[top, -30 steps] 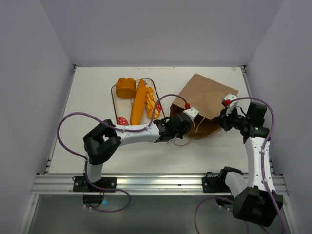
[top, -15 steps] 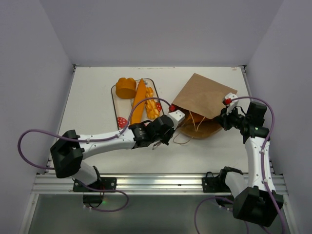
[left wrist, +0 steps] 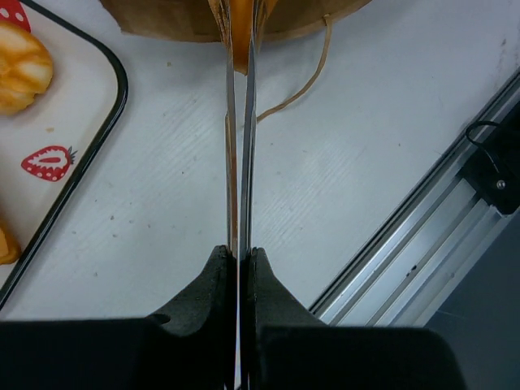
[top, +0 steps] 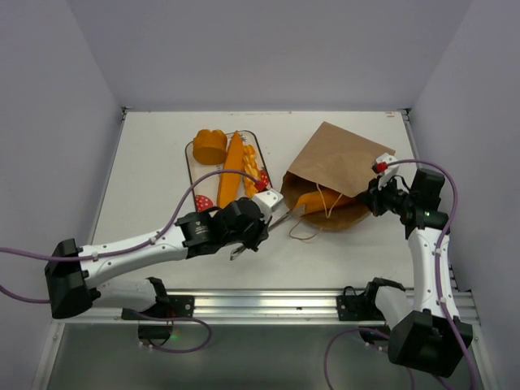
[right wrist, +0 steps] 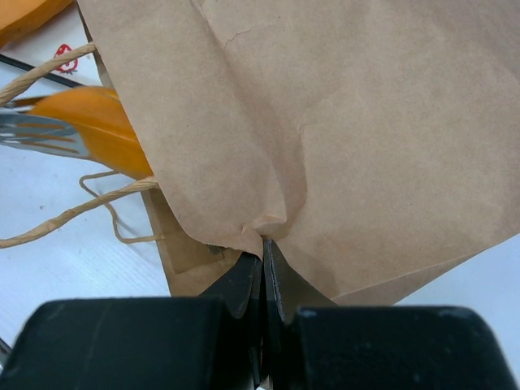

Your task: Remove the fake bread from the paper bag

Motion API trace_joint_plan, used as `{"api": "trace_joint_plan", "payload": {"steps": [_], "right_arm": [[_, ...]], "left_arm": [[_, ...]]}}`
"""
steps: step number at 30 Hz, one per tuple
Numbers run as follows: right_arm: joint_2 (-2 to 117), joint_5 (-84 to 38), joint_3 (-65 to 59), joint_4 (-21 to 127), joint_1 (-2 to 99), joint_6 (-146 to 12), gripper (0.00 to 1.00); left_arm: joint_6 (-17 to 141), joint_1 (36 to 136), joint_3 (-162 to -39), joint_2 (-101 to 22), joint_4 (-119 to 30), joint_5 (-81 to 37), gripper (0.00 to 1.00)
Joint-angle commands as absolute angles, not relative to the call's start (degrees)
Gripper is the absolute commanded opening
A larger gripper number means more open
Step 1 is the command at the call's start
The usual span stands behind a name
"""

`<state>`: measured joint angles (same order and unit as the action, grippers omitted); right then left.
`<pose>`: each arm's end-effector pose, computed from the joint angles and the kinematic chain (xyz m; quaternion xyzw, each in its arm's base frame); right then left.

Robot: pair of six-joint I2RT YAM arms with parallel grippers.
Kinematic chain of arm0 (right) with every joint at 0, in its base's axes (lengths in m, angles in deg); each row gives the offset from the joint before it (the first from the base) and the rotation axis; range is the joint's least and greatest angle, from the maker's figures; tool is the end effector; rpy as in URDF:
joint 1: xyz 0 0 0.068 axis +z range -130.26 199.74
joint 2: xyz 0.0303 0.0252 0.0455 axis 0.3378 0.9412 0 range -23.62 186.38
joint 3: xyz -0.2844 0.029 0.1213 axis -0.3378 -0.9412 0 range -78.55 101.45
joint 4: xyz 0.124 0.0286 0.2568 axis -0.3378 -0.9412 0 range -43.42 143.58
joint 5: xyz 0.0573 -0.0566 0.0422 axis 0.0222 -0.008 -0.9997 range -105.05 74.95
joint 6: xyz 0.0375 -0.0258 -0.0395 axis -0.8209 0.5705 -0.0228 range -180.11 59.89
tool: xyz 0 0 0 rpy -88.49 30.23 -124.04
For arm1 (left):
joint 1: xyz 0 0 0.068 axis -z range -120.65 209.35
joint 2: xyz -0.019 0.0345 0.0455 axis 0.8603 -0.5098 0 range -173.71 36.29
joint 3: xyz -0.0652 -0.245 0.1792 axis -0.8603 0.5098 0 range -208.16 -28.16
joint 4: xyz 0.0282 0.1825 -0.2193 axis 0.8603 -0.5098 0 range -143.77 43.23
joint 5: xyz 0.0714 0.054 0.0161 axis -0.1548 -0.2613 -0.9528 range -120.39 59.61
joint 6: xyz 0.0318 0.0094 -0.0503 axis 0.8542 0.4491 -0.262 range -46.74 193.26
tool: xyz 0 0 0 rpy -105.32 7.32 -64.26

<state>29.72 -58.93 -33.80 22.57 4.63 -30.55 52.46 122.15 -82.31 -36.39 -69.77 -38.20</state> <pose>0.1998 -0.0219 0.3073 -0.2634 0.8126 0.1626 0.4938 0.1403 -0.2597 0.2947 0.3000 0.8593 -0.2266 0.3467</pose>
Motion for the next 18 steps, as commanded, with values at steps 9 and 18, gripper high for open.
{"api": "trace_joint_plan", "payload": {"steps": [9, 18], "right_arm": [[30.2, -57.6, -33.4, 25.0, 4.8, -32.5, 0.0], [29.9, -57.3, -33.6, 25.0, 4.7, -32.5, 0.0]], "left_arm": [[48.7, 122.5, -82.2, -20.3, -88.0, -38.1, 0.0], [43.6, 122.5, -83.4, -12.5, -101.3, -39.3, 0.0]]}}
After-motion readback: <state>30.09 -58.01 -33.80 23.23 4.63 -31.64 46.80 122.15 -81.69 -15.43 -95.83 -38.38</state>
